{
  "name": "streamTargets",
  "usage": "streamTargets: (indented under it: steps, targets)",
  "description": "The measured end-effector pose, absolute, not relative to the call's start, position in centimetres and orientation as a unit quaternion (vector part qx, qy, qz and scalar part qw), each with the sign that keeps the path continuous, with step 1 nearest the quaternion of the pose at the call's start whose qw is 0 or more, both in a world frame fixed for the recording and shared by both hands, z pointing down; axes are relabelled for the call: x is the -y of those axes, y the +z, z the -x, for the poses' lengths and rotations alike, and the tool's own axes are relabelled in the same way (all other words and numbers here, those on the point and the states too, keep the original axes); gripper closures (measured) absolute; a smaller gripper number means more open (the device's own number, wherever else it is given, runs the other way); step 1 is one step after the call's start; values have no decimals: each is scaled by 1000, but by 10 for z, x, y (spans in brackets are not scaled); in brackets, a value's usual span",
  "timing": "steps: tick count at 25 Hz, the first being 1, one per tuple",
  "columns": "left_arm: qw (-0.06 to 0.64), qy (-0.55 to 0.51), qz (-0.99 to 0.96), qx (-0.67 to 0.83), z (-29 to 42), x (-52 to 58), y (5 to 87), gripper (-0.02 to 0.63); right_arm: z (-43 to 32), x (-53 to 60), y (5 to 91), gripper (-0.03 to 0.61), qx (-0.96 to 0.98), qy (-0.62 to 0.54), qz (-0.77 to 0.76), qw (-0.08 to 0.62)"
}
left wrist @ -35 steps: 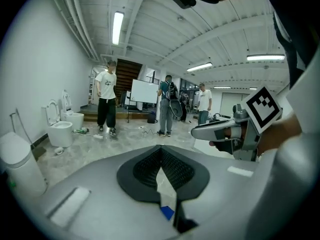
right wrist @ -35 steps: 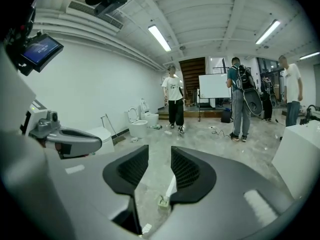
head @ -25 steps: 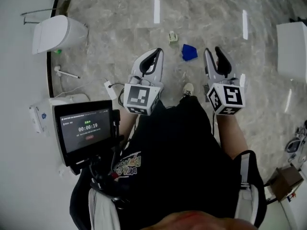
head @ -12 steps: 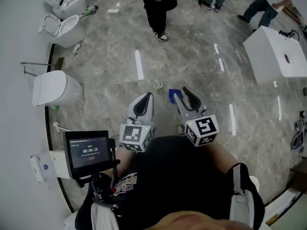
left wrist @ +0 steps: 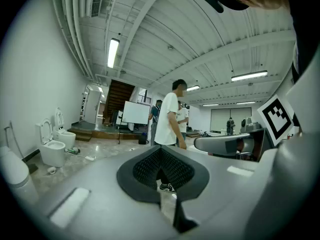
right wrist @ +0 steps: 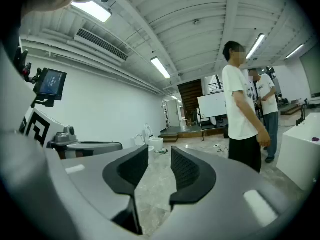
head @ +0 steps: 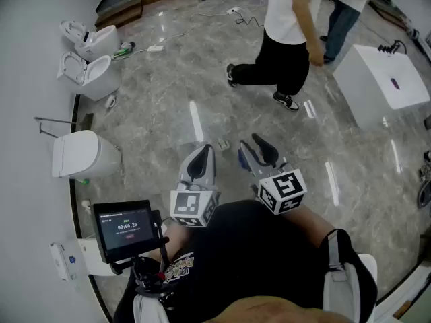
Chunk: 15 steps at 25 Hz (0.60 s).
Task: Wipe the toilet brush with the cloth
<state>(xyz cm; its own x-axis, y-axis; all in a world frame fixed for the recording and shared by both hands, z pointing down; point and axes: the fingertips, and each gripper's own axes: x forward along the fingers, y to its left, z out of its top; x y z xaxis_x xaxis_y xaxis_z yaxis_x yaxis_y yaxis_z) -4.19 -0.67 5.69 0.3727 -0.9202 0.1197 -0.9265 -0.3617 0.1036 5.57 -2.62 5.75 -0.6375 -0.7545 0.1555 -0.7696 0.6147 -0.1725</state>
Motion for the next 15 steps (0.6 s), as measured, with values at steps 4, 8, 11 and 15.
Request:
streamTargets:
  steps: [4, 8, 11, 15]
  targets:
    - [73, 39, -832, 549, 31, 3, 67, 614, -49, 19, 71, 436, 899, 120, -420, 40]
    - [66, 34, -828, 556, 31, 5, 67, 612, -52, 23, 78, 448, 899, 129, -417, 43]
    - [78, 33, -814, 574, 36, 9, 75, 611, -57, 27, 83, 448, 897, 135, -419, 41]
    - [87, 29, -803, 588, 38, 13, 78, 611, -61, 33, 85, 448, 898, 140, -415, 43]
